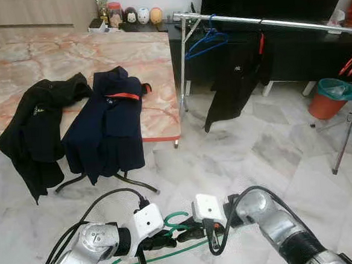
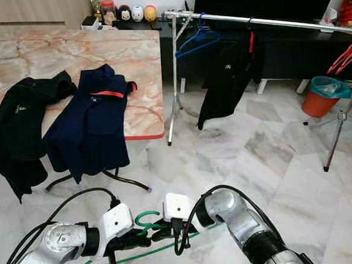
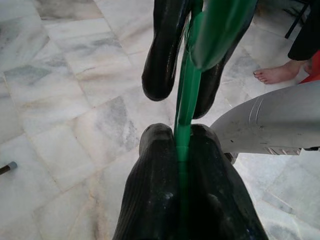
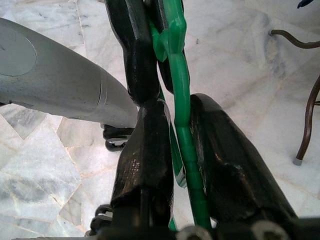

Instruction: Hang hanger

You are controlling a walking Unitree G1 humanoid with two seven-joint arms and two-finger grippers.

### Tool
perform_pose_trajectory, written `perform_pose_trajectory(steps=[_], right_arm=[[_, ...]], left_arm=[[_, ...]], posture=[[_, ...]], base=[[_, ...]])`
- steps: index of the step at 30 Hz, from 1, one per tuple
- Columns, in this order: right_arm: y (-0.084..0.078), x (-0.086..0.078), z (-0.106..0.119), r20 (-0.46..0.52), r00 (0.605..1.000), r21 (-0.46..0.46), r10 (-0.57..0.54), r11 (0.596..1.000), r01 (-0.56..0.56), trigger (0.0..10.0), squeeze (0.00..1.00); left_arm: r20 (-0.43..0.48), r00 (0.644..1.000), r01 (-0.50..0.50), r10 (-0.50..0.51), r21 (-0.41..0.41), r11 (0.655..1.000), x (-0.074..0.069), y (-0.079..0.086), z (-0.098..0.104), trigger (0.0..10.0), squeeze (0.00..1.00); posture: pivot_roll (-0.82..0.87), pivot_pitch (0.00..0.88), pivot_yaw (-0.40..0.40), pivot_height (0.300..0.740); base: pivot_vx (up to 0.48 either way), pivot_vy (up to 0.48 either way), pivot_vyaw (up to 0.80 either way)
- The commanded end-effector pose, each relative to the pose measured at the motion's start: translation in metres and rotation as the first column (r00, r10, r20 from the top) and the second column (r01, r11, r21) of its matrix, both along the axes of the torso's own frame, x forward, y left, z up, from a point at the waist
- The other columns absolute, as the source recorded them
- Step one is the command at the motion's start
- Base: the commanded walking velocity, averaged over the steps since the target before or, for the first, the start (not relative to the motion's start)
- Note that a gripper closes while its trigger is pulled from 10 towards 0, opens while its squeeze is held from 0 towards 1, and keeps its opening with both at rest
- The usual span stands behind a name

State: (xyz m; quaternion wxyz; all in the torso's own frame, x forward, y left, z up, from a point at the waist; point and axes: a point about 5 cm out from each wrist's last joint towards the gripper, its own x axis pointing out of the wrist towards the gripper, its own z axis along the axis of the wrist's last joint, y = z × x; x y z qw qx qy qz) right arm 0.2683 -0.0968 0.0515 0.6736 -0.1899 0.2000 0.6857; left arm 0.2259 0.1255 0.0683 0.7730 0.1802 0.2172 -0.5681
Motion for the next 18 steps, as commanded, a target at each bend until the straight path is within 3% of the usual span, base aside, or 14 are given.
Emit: perform_pose_trajectory(steps=[1, 10, 18], right_arm=[[0.002, -0.003, 0.003, -0.003, 0.999, 0.018, 0.034, 0.999, -0.034, 10.0, 1.00], [-0.005, -0.005, 0.002, -0.017, 0.999, -0.005, 0.049, 0.999, -0.049, 10.0, 1.00], [-0.021, -0.010, 0.003, -0.042, 0.997, -0.023, 0.065, 0.998, -0.066, 10.0, 1.00]], left_arm=[[0.022, 1.000, -0.019, 0.019, 0.009, 1.000, 0.002, 0.002, 0.001, 0.0, 0.00], [0.031, 0.999, -0.028, 0.027, 0.021, 0.999, 0.003, 0.009, 0.000, 0.0, 0.00], [0.033, 0.999, -0.041, 0.039, 0.059, 0.997, 0.001, 0.018, -0.008, 0.0, 0.00]], posture=[[0.19, 0.000, -0.096, 0.740], [0.19, 0.000, -0.099, 0.740], [0.19, 0.000, -0.099, 0.740]], base=[[0.000, 0.000, 0.00], [0.000, 0.000, 0.00], [0.000, 0.000, 0.00]])
